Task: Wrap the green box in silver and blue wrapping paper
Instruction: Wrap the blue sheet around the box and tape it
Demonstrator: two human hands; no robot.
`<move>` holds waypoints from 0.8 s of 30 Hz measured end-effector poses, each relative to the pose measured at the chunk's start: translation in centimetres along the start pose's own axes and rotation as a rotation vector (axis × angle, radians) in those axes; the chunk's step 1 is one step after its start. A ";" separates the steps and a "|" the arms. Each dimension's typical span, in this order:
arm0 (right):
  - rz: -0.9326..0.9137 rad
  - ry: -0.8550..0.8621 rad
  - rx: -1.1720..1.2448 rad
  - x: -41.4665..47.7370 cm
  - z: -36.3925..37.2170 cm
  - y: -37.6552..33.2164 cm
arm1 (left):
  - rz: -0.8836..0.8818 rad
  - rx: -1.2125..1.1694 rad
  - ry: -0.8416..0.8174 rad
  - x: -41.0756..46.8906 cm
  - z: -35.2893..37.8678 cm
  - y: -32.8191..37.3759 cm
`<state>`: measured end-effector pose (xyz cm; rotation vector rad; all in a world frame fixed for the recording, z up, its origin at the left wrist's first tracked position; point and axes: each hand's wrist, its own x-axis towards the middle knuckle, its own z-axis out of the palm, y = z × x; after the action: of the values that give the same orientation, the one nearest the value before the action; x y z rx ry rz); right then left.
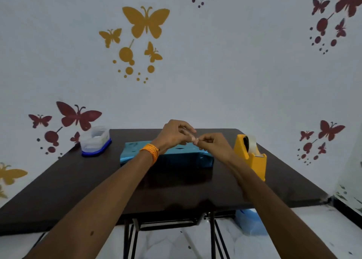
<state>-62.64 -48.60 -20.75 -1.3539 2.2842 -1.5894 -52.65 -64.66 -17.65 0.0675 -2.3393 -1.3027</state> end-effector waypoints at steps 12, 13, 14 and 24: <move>0.271 0.044 0.475 2.6 5.3 -3.1 | -0.080 -0.248 0.329 -2.0 -6.5 -1.0; 0.299 0.043 0.522 2.9 5.8 -3.4 | -0.087 -0.268 0.327 -2.2 -6.8 -1.2; 0.319 0.039 0.565 3.1 6.2 -3.7 | -0.089 -0.282 0.331 -2.3 -7.0 -1.3; 0.261 0.061 0.544 4.7 8.5 -4.6 | -0.129 -0.374 0.410 -3.1 -7.9 -2.6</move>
<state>-58.58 -58.37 -19.25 -0.8487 1.7588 -1.9677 -47.07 -71.53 -17.39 0.3368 -1.7486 -1.5958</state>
